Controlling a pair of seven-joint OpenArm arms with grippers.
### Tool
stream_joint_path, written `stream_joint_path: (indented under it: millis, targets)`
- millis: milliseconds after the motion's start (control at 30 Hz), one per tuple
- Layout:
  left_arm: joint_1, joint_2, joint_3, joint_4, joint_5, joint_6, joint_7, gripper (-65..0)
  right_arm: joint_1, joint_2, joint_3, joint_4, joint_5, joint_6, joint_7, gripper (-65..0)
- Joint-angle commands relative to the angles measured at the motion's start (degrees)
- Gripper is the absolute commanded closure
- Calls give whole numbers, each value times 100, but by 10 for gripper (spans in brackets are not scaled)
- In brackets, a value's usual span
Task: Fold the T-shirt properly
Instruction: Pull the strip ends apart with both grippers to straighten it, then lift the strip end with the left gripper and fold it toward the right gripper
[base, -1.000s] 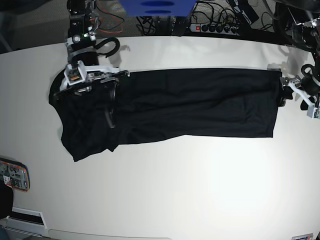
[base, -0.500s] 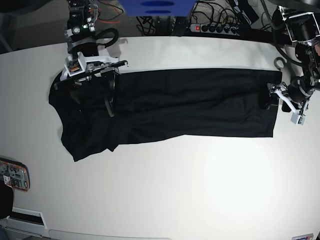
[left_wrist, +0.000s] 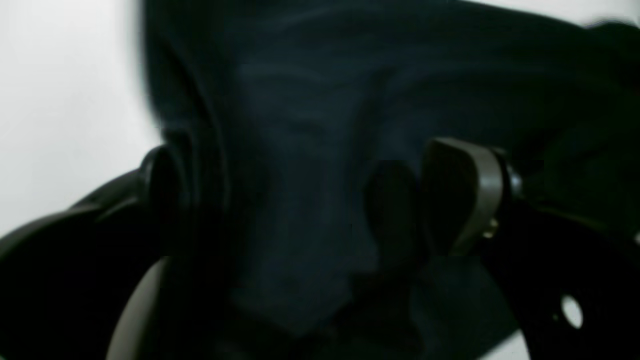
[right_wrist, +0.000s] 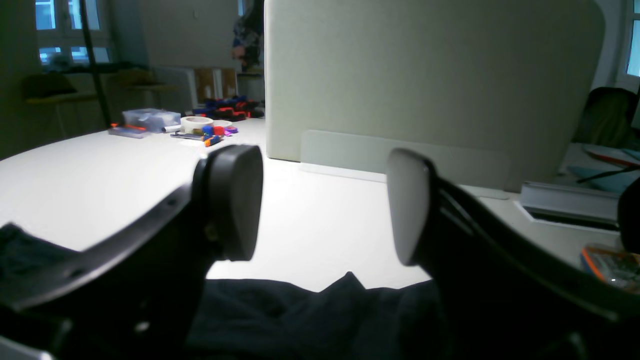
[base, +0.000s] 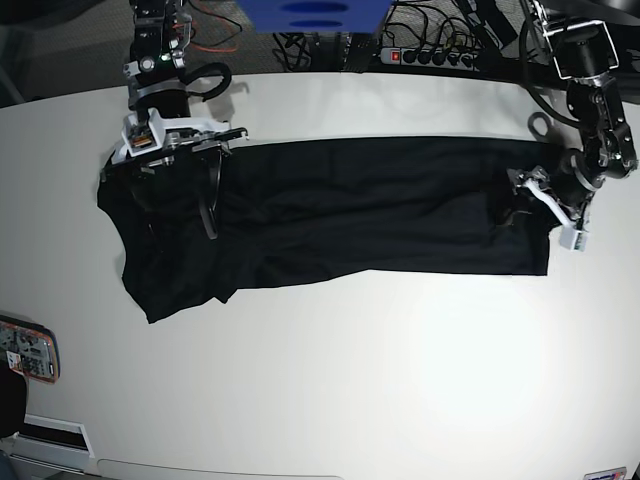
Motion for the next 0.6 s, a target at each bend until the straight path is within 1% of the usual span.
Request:
stream_joint_path:
  millis: [0, 67, 100, 133, 200, 367, 433, 467, 567]
  targets:
    - [-8, 28, 95, -37, 204, 64, 448, -618, -9, 6, 10, 122, 73, 5, 175, -373]
    - [-43, 28, 122, -46, 204, 64, 448, -583, -9, 6, 10, 122, 73, 5, 175, -373]
    - [-52, 28, 122, -46, 204, 64, 448, -554, -9, 6, 10, 122, 73, 5, 175, -373]
    - [-61, 28, 122, -46, 204, 64, 448, -511, -9, 6, 10, 122, 73, 5, 175, -373]
    - [-61, 28, 122, -46, 204, 64, 448, -412, -9, 6, 10, 122, 73, 5, 184, -373]
    - [-43, 28, 113, -37, 204, 64, 448, -107, -9, 6, 10, 122, 73, 5, 193, -373]
    - [-35, 28, 113, -37, 204, 64, 448, -9, -9, 6, 10, 122, 73, 5, 193, -373]
    - [-26, 28, 113, -37, 204, 64, 448, 0, -9, 6, 10, 122, 73, 5, 184, -373]
    - [18, 28, 104, -37, 195, 64, 431, 0, -9, 6, 10, 122, 73, 5, 175, -373]
